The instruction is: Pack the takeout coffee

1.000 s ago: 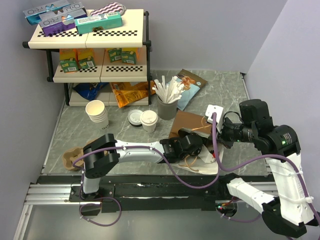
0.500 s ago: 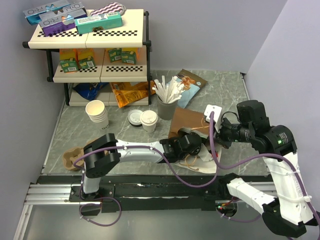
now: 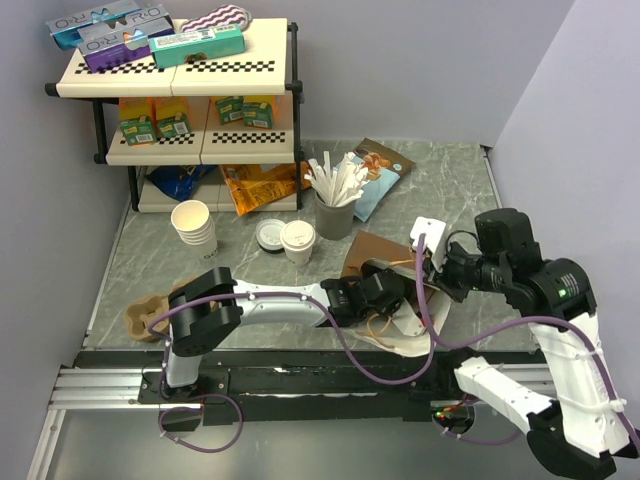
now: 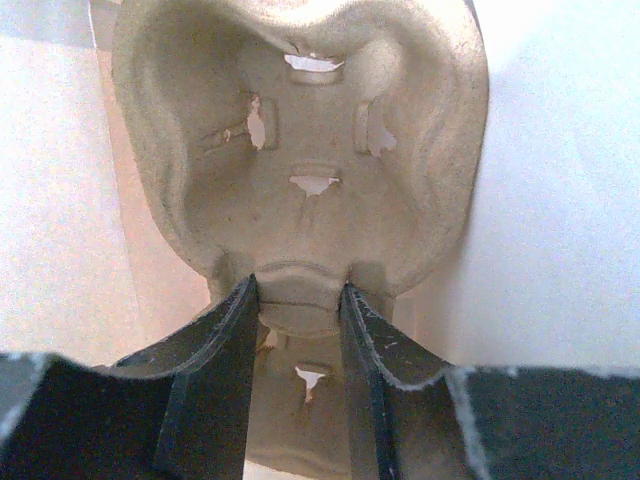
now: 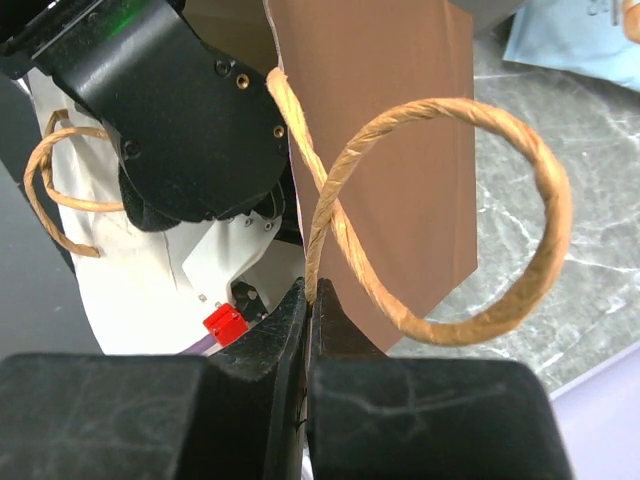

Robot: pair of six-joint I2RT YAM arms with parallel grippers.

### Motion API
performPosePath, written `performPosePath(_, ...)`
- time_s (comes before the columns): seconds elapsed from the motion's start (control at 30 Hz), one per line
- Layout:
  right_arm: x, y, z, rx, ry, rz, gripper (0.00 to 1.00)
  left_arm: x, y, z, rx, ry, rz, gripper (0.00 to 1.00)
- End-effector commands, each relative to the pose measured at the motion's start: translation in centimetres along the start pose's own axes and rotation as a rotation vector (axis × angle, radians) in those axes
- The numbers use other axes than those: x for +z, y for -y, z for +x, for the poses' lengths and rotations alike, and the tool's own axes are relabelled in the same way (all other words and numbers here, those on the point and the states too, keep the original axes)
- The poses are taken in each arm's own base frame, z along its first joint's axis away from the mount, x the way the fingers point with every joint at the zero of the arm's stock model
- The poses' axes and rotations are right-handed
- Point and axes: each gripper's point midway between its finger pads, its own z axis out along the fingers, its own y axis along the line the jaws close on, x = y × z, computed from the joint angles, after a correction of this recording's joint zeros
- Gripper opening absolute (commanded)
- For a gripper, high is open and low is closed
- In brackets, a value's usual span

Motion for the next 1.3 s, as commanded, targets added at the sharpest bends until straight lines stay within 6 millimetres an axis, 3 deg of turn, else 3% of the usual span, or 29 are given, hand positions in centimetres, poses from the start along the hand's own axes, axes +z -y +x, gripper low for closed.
performPosePath(0.0, 0.3, -0.2, -0.2, 0.007, -0.017, -0.039, 0.0, -0.5, 0.2, 0.3, 0.015, -0.001, 0.052, 0.01)
performPosePath(0.2, 1.5, 0.3, 0.0, 0.057, -0.061, -0.057, 0.0, -0.5, -1.9, 0.1, 0.013, 0.002, -0.039, 0.01)
performPosePath(0.4, 2.0, 0.6, 0.2, 0.09, -0.106, -0.073, 0.0, -0.3, -2.7, 0.4, -0.016, -0.013, -0.089, 0.01)
performPosePath(0.83, 1.9, -0.4, 0.8, 0.111, -0.13, -0.11, 0.0, 1.3, -1.9, 2.8, 0.022, -0.144, -0.095, 0.02)
performPosePath(0.9, 1.8, -0.5, 0.8, 0.114, -0.133, -0.113, 0.0, 1.5, -2.4, 3.0, 0.021, -0.153, -0.116, 0.14)
performPosePath(0.97, 1.7, -0.6, 0.8, 0.114, -0.13, -0.116, 0.0, 1.6, -2.7, 2.9, 0.023, -0.154, -0.127, 0.17)
performPosePath(1.03, 1.8, -0.6, 0.9, 0.116, -0.133, -0.12, 0.0, 1.8, -3.0, 3.0, 0.016, -0.157, -0.142, 0.15)
performPosePath(1.1, 1.8, -0.7, 0.9, 0.12, -0.133, -0.122, 0.0, 1.9, -3.2, 3.1, 0.013, -0.163, -0.16, 0.08)
performPosePath(1.27, 1.8, -1.0, 0.7, 0.133, -0.128, -0.139, 0.0, 2.4, -3.4, 3.5, 0.003, -0.192, -0.183, 0.13)
